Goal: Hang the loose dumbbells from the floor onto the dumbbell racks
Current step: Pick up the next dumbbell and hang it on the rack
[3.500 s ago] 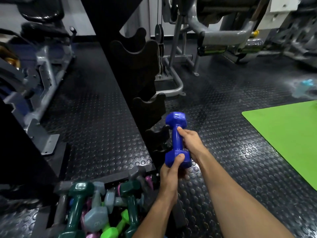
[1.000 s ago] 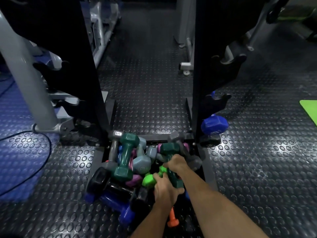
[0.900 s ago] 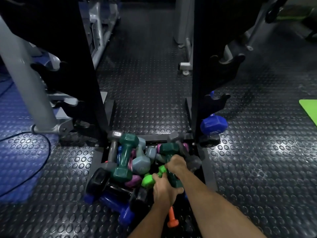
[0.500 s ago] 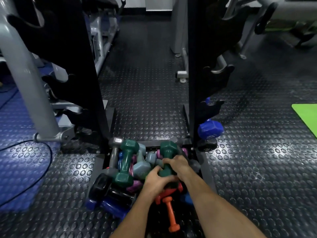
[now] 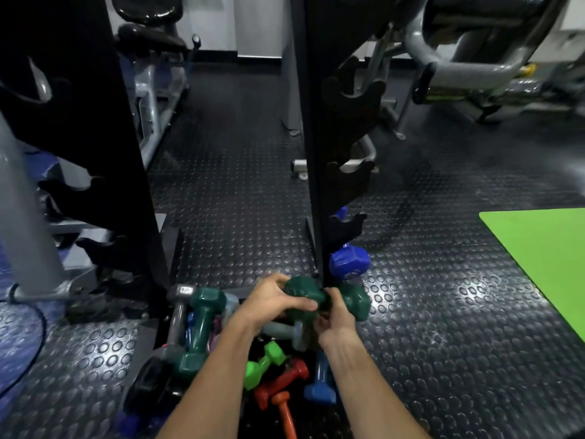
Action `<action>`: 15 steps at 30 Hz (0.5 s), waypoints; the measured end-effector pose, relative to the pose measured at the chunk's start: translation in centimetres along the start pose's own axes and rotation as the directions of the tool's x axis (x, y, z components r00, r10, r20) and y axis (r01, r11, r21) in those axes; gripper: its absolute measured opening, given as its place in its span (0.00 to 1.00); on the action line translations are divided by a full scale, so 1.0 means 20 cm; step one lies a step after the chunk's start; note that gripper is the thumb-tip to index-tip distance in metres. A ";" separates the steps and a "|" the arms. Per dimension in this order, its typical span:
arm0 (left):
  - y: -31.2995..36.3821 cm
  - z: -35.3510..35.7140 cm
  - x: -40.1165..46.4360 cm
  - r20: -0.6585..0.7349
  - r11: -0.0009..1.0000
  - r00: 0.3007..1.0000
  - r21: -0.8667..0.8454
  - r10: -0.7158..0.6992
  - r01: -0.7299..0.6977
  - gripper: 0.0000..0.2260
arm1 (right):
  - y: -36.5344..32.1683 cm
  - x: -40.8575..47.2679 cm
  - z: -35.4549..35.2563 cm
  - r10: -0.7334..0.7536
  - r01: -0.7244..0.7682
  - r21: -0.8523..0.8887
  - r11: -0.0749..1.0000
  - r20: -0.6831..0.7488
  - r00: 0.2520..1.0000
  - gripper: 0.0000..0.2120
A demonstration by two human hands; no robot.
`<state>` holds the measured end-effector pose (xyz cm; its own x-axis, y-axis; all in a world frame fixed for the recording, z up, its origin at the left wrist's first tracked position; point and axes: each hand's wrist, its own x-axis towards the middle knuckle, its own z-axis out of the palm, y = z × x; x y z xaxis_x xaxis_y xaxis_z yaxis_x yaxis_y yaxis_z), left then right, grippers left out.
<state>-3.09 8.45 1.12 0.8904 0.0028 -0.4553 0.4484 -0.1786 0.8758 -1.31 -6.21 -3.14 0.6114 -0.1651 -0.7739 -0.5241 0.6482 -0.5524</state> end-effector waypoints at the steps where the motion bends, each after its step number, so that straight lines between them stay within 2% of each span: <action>1: 0.02 0.04 0.01 0.018 1.000 1.000 -0.025 0.009 -0.009 0.32 | -0.04 0.00 -0.02 -0.046 0.048 0.026 0.999 -0.043 0.998 0.09; 3: 0.05 0.12 0.01 0.056 0.998 0.998 -0.056 0.023 -0.020 0.28 | -0.12 -0.02 -0.07 -0.135 0.140 0.039 0.989 -0.114 0.984 0.09; 6: 0.08 0.22 0.03 0.123 0.994 0.992 -0.104 0.033 -0.020 0.31 | -0.25 -0.02 -0.14 -0.318 0.315 -0.050 0.948 -0.154 0.935 0.12; 11: 0.24 0.37 0.07 0.171 0.975 0.982 -0.219 0.081 -0.042 0.25 | -0.58 -0.03 -0.14 -0.528 0.525 -0.289 0.801 0.074 0.846 0.13; 15: 0.40 0.49 0.09 0.122 0.903 0.978 -0.416 0.172 -0.107 0.28 | -0.86 -0.04 -0.01 -0.595 0.629 -0.410 0.660 0.225 0.771 0.18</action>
<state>1.40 -2.56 5.72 0.9380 -0.1477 -0.3136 0.3421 0.2476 0.9065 6.98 -17.42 6.95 0.9171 -0.3457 -0.1985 -0.2047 0.0190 -0.9786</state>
